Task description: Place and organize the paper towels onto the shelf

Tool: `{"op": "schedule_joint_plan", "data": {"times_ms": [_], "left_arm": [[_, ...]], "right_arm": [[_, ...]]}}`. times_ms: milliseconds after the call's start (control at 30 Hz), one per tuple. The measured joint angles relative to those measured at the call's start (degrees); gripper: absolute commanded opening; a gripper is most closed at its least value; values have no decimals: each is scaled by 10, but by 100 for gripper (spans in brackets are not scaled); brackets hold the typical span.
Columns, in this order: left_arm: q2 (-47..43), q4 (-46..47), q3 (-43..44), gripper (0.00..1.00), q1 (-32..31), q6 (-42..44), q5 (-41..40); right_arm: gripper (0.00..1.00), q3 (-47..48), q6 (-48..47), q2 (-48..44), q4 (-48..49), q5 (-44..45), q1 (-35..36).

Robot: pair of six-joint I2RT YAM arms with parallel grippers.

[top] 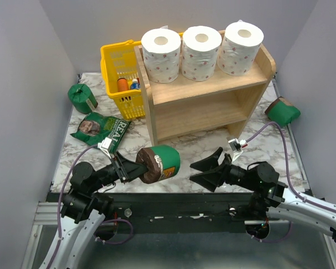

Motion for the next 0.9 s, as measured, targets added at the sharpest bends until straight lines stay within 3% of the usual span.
{"op": "schedule_joint_plan", "data": {"times_ms": [533, 900], "left_arm": [[-14, 150, -54, 44, -1, -85, 37], [-13, 242, -78, 42, 3, -126, 37]], "right_arm": [[88, 24, 30, 178, 160, -77, 0], [88, 29, 28, 208, 241, -89, -7]]}}
